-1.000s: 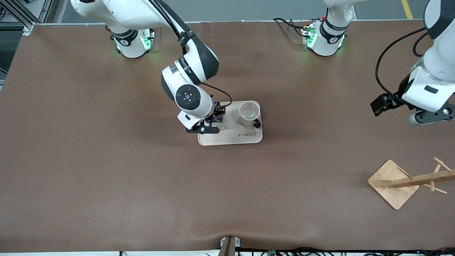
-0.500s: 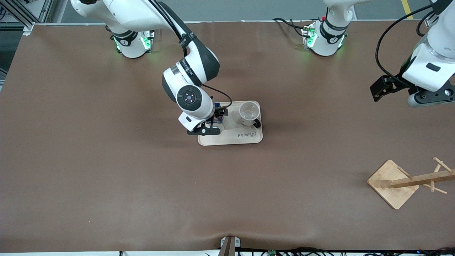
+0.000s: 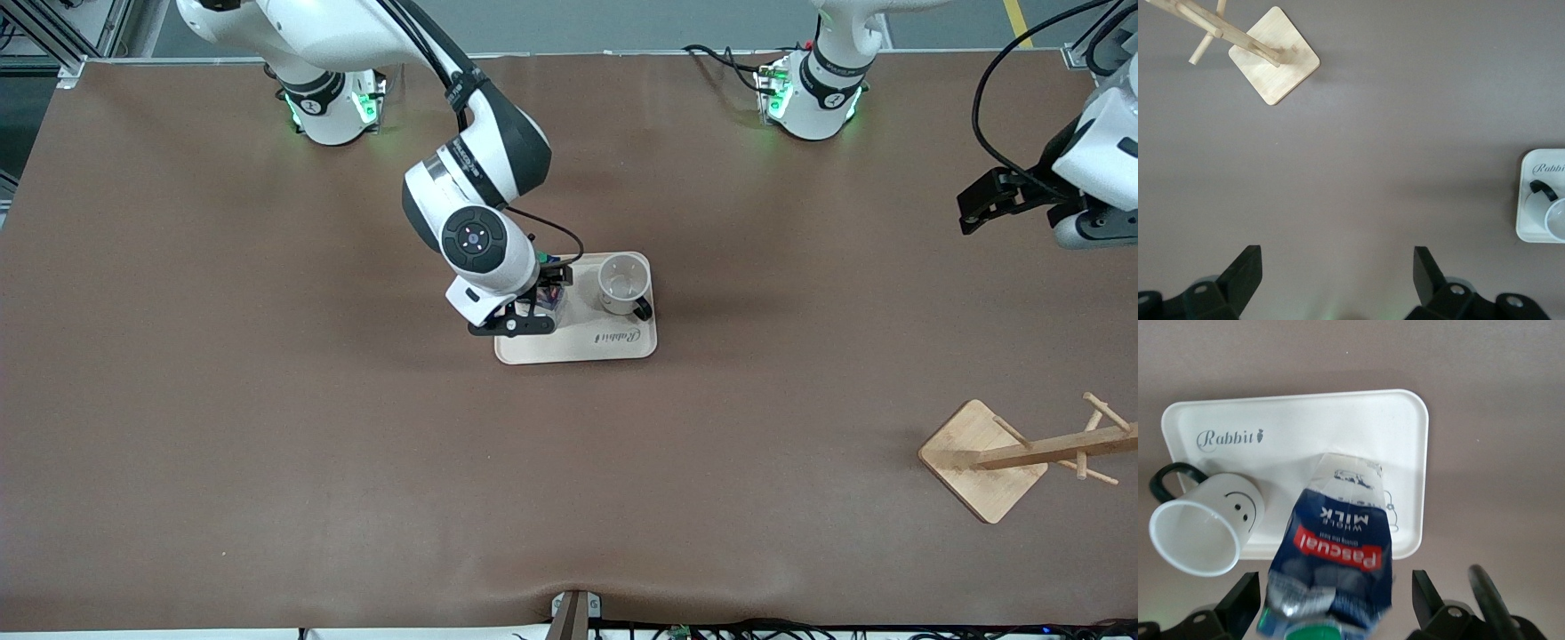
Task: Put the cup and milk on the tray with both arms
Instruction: 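Lower the milk carton onto the tray and open the right gripper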
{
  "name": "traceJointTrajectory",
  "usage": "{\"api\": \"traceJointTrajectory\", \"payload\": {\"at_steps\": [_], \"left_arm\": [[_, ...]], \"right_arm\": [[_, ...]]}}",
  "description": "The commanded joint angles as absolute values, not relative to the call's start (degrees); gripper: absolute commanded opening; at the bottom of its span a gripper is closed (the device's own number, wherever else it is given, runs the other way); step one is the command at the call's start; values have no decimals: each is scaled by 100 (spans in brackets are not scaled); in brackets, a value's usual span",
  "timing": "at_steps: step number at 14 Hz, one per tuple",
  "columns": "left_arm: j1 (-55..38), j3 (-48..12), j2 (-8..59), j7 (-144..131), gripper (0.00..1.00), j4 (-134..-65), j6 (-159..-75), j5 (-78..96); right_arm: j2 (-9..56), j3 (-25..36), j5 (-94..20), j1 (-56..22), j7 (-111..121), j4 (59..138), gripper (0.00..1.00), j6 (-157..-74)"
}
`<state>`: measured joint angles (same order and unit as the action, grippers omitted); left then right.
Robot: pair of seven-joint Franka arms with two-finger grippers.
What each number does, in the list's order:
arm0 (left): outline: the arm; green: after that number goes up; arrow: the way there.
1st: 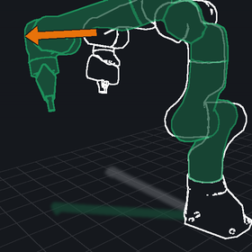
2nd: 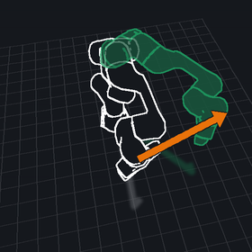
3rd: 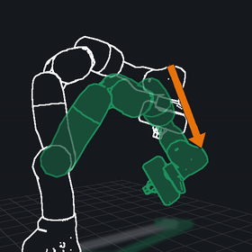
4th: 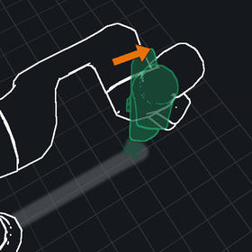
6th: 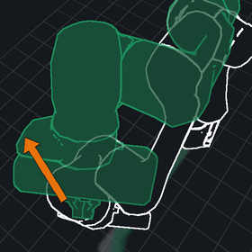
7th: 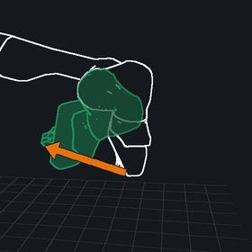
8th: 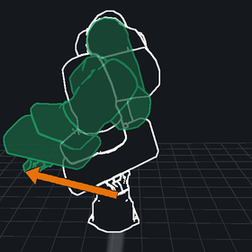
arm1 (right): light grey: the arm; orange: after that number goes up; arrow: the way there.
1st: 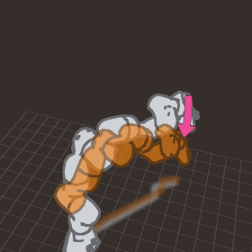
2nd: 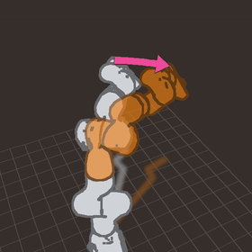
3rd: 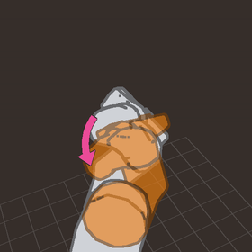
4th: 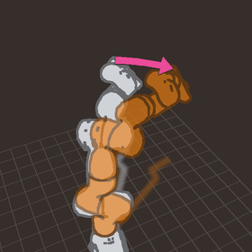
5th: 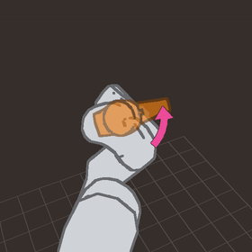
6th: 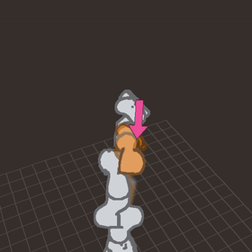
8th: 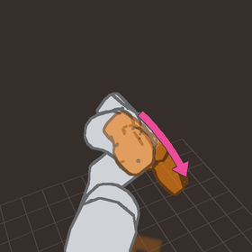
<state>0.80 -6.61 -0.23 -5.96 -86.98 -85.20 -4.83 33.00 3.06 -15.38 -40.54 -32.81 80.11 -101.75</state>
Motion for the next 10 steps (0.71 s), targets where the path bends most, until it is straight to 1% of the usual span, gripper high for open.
{"api": "traceJointTrajectory", "payload": {"at_steps": [1,3,6,7,9,10], "left_arm": [[-9,-510,-377,-448,100,-8894,-8526,-326],[35,-519,-448,-422,100,-8895,-8508,-308],[35,-536,-422,-483,100,-8886,-8508,-290],[35,-536,-413,-475,100,-8903,-8508,-299],[35,-545,-387,-492,100,-8903,-8508,-299],[35,-545,-387,-501,100,-8895,-8517,-290]], "right_arm": [[3340,360,-1441,-3991,-3498,7489,100,-9730],[3191,413,-1450,-3720,-3463,7296,100,-9380],[2857,431,-1424,-3061,-3498,7146,100,-8318],[2761,500,-1259,-2963,-3507,7059,100,-8045],[2611,597,-592,-2953,-3472,6865,100,-7937],[2402,676,-337,-2901,-3454,6856,100,-7945]]}}
